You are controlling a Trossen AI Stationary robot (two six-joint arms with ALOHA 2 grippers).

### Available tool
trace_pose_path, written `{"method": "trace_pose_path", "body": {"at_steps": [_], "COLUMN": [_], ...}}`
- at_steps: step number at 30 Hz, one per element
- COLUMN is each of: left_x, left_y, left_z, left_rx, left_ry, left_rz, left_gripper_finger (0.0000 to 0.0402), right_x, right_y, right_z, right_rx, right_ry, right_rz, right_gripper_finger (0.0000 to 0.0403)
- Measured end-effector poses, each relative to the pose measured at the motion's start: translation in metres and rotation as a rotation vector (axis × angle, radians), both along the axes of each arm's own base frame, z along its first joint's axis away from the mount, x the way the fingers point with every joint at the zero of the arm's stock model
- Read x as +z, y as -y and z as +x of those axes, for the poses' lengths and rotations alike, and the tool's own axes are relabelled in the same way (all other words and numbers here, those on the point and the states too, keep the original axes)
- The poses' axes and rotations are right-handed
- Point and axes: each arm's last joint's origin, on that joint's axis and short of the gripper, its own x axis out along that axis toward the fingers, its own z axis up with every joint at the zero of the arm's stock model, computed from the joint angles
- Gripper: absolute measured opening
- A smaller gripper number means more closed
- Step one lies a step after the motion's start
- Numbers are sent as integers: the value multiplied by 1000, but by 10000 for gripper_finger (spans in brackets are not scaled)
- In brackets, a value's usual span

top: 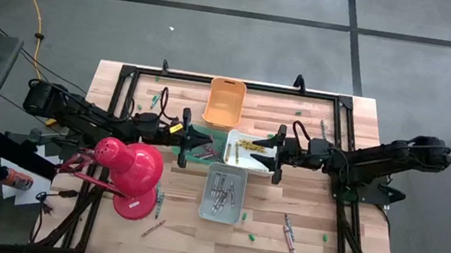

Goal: Sort crayons
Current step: Put the pink crayon into the blue bin

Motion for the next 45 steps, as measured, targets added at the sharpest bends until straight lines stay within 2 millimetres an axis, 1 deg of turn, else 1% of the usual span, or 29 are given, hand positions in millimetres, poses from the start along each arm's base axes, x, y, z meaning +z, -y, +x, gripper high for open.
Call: {"method": "trace_pose_path", "body": {"at_steps": [3, 6, 9, 11, 15, 17, 19, 24, 28, 31, 37, 41, 43, 45], "left_x": [-2, -10, -15, -16, -11, -10, -11, -10, -9, -9, -6, 2, 10, 18], "left_y": [-1, -3, -9, -12, -12, -9, -6, 3, 7, 9, 13, 14, 14, 16], "left_z": [0, 0, 6, 10, 13, 10, 8, 9, 9, 8, 10, 14, 19, 21], "left_rx": [20, 57, 115, 163, 256, 279, 280, 248, 296, 327, 375, 369, 355, 303], "left_ry": [-22, -108, -257, -403, -689, -785, -825, -830, -818, -812, -773, -682, -588, -520], "left_rz": [-31, -81, -109, -110, -71, -56, -53, -20, 26, 48, 76, 86, 74, 55], "left_gripper_finger": [0, 0, 0, 0, 0, 0, 0, 9, 31, 62, 138, 172, 179, 181], "right_x": [0, 0, 0, 0, 0, -1, -1, -2, -2, -2, -2, -2, -2, -2], "right_y": [0, 0, 0, 0, 0, 0, 1, 2, 2, 2, 2, 2, 2, 2], "right_z": [0, 0, 0, 0, 0, 0, 0, 0, 0, 0, 0, 0, 0, 0], "right_rx": [-4, -4, -4, -4, -3, -11, -36, -66, -66, -66, -66, -66, -66, -66], "right_ry": [0, 0, 0, 0, -2, -8, -14, -22, -22, -22, -22, -22, -22, -22], "right_rz": [0, 0, 0, 0, 0, 0, 0, 0, 0, 0, 0, 0, 0, 0], "right_gripper_finger": [189, 189, 189, 189, 189, 189, 189, 189, 189, 189, 189, 189, 189, 189]}}
